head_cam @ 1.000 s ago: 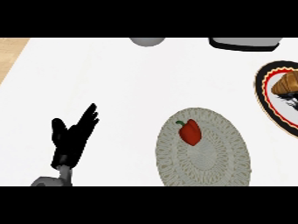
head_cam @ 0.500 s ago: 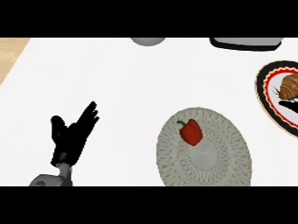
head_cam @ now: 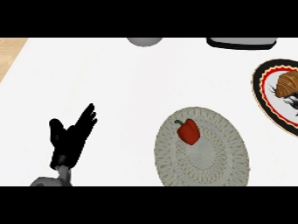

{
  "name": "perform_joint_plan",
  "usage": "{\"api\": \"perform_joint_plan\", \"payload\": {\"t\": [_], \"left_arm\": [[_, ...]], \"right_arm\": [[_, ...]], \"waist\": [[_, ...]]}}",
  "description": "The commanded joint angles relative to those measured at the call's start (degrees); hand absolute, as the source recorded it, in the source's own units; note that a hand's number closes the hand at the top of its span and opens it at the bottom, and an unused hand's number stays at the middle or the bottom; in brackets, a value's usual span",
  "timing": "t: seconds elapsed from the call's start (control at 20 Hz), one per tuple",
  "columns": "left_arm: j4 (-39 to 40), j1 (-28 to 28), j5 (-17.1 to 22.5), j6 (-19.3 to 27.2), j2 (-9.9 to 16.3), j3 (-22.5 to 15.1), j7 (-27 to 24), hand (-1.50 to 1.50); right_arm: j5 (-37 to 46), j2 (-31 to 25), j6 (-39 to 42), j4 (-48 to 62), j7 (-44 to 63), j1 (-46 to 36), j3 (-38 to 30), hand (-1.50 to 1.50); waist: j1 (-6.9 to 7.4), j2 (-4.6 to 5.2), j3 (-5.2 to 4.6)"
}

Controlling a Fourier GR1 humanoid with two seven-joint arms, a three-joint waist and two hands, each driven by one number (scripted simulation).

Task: Pick the croissant from the placemat and place it in the plate

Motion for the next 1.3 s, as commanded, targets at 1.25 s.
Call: {"api": "perform_joint_plan", "payload": {"t": [1.25], "left_arm": [[-1.0, 2.1, -0.1, 0.8, -0.3, 0.8, 0.7, 0.0]], "right_arm": [[4.2, -10.7, 23.9, -4.3, -15.6, 21.3, 4.2, -1.5]], "waist": [[-2.46, -1.06, 0.09]]}}
